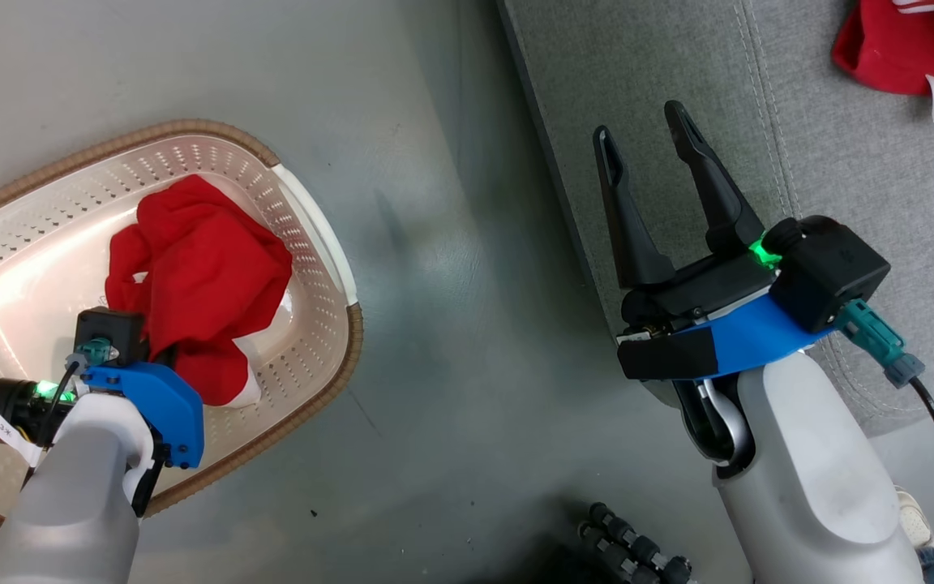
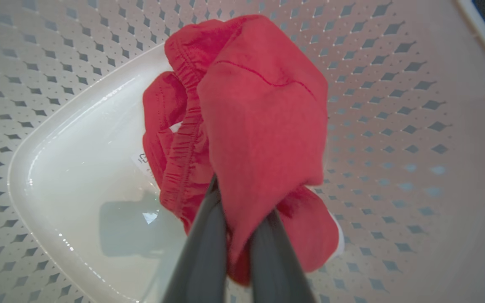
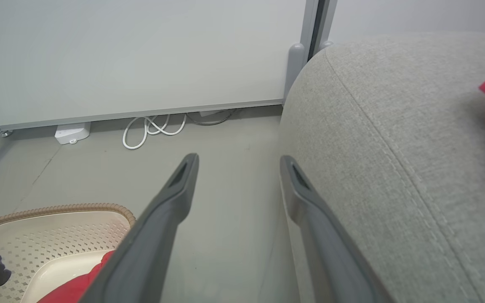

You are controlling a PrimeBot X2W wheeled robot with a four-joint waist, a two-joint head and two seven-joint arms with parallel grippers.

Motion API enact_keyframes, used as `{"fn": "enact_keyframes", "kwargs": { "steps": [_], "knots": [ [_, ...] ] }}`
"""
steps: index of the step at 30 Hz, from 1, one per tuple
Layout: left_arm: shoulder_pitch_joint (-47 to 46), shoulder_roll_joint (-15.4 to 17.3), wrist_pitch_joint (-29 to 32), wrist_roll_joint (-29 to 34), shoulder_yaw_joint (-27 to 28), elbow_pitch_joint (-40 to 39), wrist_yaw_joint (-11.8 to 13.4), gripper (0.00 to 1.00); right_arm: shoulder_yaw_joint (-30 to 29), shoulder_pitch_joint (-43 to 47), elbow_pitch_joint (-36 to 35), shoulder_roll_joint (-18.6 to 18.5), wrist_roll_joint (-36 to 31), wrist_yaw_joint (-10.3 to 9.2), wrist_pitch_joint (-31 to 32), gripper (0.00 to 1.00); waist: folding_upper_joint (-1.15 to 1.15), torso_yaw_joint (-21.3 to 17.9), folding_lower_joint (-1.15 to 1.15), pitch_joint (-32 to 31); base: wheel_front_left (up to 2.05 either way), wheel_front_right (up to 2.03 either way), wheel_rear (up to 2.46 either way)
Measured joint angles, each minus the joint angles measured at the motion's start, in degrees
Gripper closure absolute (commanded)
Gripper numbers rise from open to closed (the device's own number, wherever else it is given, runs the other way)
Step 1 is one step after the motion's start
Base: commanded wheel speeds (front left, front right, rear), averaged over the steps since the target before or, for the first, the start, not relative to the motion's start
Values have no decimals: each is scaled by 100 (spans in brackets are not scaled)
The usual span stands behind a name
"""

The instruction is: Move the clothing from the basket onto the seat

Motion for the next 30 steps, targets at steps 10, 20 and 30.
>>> {"fn": "enact_keyframes", "kwargs": {
  "steps": [10, 20, 30],
  "knots": [
    [-1, -372, -220, -107, -83, 142, -44, 100, -54, 1, 222, 4, -109, 0, -5, 0, 0, 158, 0, -427, 0, 0, 0],
    [255, -867, -332, -78, -490, -163, -197, 100, -78, 430, 436, 13, -368, 0, 352, 0, 0, 624, -2, -1722, 0, 0, 0],
    [643, -1109, -344, -375, -1377, -1265, -211, 100, -259, 1287, 445, -31, -415, 0, 857, 0, 0, 1202, -3, -3386, 0, 0, 0]
  ]
}}
